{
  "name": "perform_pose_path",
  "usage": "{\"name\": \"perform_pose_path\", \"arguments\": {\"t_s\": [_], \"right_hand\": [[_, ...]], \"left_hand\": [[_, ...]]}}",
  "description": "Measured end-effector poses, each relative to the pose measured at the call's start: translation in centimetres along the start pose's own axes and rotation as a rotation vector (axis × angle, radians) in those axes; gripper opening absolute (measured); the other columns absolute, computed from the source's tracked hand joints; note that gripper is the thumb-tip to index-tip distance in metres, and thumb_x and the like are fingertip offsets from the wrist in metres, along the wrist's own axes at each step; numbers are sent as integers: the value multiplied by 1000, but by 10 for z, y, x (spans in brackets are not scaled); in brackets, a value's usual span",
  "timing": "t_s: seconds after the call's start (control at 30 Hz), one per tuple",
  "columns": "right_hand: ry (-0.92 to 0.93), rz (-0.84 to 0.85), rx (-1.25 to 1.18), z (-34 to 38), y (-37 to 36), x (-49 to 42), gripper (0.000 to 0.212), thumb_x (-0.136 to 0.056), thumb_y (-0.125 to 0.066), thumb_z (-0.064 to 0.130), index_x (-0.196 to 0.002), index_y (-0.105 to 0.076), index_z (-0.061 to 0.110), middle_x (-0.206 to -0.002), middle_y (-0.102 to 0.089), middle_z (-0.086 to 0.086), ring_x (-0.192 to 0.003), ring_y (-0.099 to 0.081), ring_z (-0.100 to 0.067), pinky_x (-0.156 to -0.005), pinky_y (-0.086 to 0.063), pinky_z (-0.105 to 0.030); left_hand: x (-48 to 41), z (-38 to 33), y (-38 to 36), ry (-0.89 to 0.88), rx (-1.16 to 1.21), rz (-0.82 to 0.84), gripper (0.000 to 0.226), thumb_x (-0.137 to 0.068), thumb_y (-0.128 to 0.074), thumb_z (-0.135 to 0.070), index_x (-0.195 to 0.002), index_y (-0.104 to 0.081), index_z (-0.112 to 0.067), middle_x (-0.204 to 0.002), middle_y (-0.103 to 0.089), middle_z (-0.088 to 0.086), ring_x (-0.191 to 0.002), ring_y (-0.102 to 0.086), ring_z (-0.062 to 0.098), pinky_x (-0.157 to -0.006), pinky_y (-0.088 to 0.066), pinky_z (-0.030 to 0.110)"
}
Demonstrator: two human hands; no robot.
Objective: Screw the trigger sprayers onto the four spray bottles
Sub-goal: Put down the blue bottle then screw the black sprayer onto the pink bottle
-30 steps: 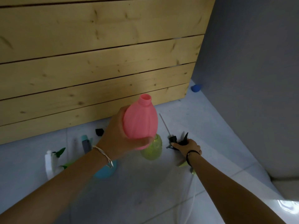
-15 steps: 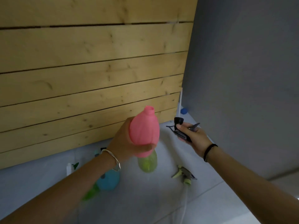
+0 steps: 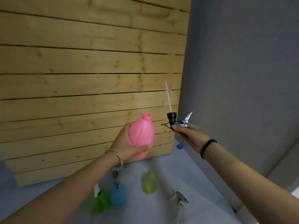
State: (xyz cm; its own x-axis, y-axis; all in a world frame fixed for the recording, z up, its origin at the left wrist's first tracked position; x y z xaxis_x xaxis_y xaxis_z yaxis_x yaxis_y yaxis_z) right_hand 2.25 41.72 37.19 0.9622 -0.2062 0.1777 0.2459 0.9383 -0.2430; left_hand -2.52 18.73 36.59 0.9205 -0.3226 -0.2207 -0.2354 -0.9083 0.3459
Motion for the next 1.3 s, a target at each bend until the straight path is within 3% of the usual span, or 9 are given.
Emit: {"name": "perform_pose_path", "arguments": {"t_s": [0.1, 0.2, 0.27, 0.33, 0.4, 0.5, 0.97, 1.13, 1.3], "right_hand": [[42, -67, 17, 17, -7, 27, 45, -67, -80, 17, -109, -68, 7, -104, -72, -7, -96, -67, -13, -110, -32, -41], [130, -85, -13, 38, -18, 49, 43, -78, -73, 22, -116, -64, 5, -80, -74, 1, -71, -64, -3, -84, -46, -23], [201, -71, -77, 52, -25, 56, 40, -85, -66, 22, -120, -61, 6, -55, -66, 11, -55, -60, 1, -84, -47, -24], [268, -60, -113, 68, -32, 65, 37, -90, -59, 25, -123, -57, 7, -69, -71, 5, -72, -64, -8, -87, -51, -30], [302, -66, -104, 78, -35, 71, 35, -93, -53, 30, -123, -54, 11, -103, -68, -10, -91, -66, -21, -71, -55, -27], [334, -71, -21, 86, -39, 80, 30, -94, -50, 35, -117, -53, 17, -115, -63, -15, -89, -69, -23, -58, -54, -23], [392, -112, 201, 92, -32, 87, 21, -96, -46, 34, -110, -51, 19, -120, -61, -21, -100, -65, -33, -45, -52, -20], [432, -126, 261, 97, -33, 87, 21, -96, -45, 32, -110, -51, 18, -106, -60, -13, -91, -65, -27, -45, -53, -21], [499, -65, 466, 101, -50, 90, 27, -96, -44, 37, -112, -52, 17, -89, -66, -6, -63, -65, -17, -39, -44, -19]], "left_hand": [[16, -15, 11, 2, -23, -30, 86, -52, -90, -20, -115, -35, -39, -104, -49, -19, -90, -53, 9, -62, -42, 16], [31, -22, 21, 18, -19, -77, 87, -50, -90, -21, -116, -36, -35, -109, -51, -10, -95, -54, 17, -63, -43, 18], [39, -22, 26, 24, -30, -92, 87, -50, -90, -22, -116, -36, -33, -112, -51, -5, -98, -54, 20, -64, -43, 20], [45, -22, 31, 29, -33, -98, 87, -48, -91, -22, -116, -38, -32, -113, -50, -5, -99, -54, 21, -64, -44, 21], [49, -21, 32, 43, -33, -96, 88, -47, -91, -22, -117, -39, -31, -113, -50, -5, -100, -53, 22, -67, -46, 25], [52, -19, 35, 65, -39, -103, 89, -47, -91, -20, -119, -39, -29, -117, -49, -2, -102, -53, 23, -74, -49, 32], [54, -13, 41, 84, -73, -144, 89, -47, -90, -26, -118, -37, -31, -116, -48, -3, -101, -52, 23, -70, -46, 28], [57, -10, 41, 117, -106, -122, 91, -46, -90, -30, -119, -35, -35, -116, -49, -3, -102, -53, 25, -78, -51, 36], [60, -19, 34, 72, -184, -74, 92, -39, -88, -30, -118, -41, -37, -115, -52, -7, -101, -56, 22, -79, -56, 39]]}}
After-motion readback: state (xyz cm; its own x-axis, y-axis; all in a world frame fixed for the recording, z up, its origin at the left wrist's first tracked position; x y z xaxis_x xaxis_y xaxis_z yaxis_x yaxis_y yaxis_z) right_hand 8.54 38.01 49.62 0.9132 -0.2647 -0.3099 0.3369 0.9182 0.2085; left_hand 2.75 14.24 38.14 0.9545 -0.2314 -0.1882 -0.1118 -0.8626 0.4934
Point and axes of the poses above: each hand's wrist, its own x-axis away from the middle knuckle, its own y-axis out of the back of the hand, z = x × y, the point moved 9 cm from there along -x, towards the middle knuckle
